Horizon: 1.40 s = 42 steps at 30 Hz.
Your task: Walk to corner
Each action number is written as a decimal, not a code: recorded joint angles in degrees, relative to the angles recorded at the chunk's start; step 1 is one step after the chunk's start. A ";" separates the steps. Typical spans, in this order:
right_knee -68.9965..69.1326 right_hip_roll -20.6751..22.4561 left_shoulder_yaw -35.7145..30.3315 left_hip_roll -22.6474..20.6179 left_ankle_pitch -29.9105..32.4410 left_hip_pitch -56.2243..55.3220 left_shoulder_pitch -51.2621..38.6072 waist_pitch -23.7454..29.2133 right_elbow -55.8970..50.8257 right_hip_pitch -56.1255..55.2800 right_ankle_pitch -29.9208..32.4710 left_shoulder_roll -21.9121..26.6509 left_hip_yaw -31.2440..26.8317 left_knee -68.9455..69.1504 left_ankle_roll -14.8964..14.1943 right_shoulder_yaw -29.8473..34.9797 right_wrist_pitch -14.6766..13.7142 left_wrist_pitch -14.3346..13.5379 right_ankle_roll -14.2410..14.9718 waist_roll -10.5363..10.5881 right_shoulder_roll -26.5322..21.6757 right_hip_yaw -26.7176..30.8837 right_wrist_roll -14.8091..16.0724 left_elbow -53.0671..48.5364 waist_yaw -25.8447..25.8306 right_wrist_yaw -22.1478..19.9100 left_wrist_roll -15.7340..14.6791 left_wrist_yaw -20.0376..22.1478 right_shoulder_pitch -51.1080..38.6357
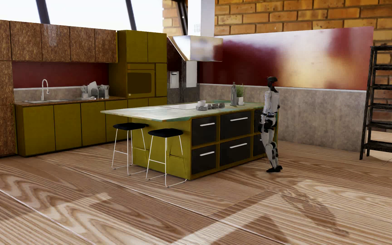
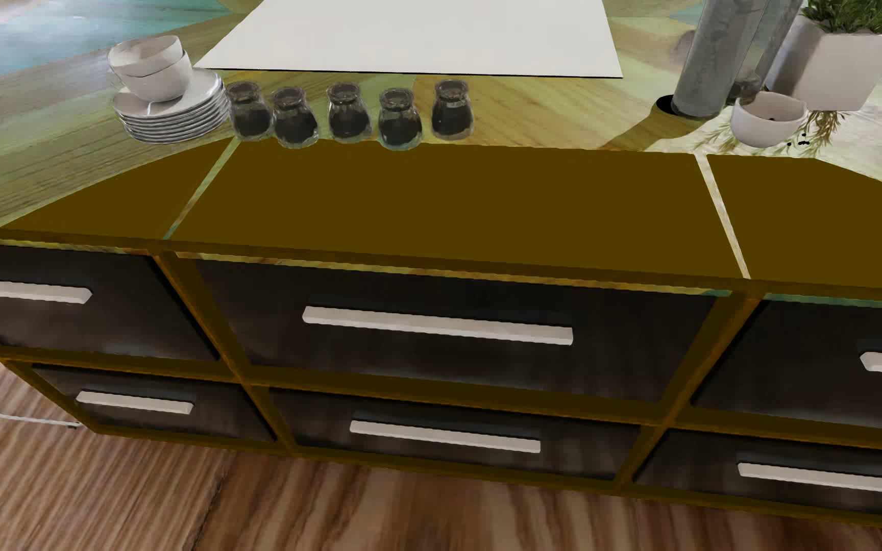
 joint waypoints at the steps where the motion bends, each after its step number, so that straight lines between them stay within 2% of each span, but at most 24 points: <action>1: 0.04 -0.21 0.58 -0.24 -0.07 0.16 -0.21 -0.19 0.18 -0.04 -0.17 -0.06 0.00 -0.24 0.00 0.19 0.00 0.00 0.00 -0.10 -0.01 0.00 0.00 -0.19 0.35 0.00 0.00 0.00 -0.44; 6: -0.92 0.23 -2.27 0.14 -0.01 1.01 -1.08 0.05 0.54 1.63 -0.72 0.01 0.00 -0.53 0.00 3.87 0.00 0.00 0.00 0.11 0.20 0.00 0.00 -0.77 0.06 0.00 0.00 0.00 -0.93; 31: -0.63 0.47 -1.76 0.23 0.00 1.35 -1.06 -0.27 0.54 1.66 -1.00 -0.47 0.00 -0.65 0.00 2.75 0.00 0.00 0.00 -0.11 0.77 0.00 0.00 1.39 0.39 0.00 0.00 0.00 -0.35; 36: -0.76 -0.03 -0.53 -0.25 0.07 0.79 -1.34 -0.82 0.70 1.28 -1.14 -0.30 0.00 -0.43 0.00 2.59 0.00 0.00 0.00 -0.62 0.95 0.00 0.00 1.57 0.58 0.00 0.00 0.00 -0.29; 42: -0.77 -0.17 -2.13 -0.36 0.34 0.96 -2.34 -0.90 1.44 1.46 -1.04 0.41 0.00 -0.63 0.00 4.39 0.00 0.00 0.00 -1.36 1.19 0.00 0.00 2.43 1.39 0.00 0.00 0.00 -0.88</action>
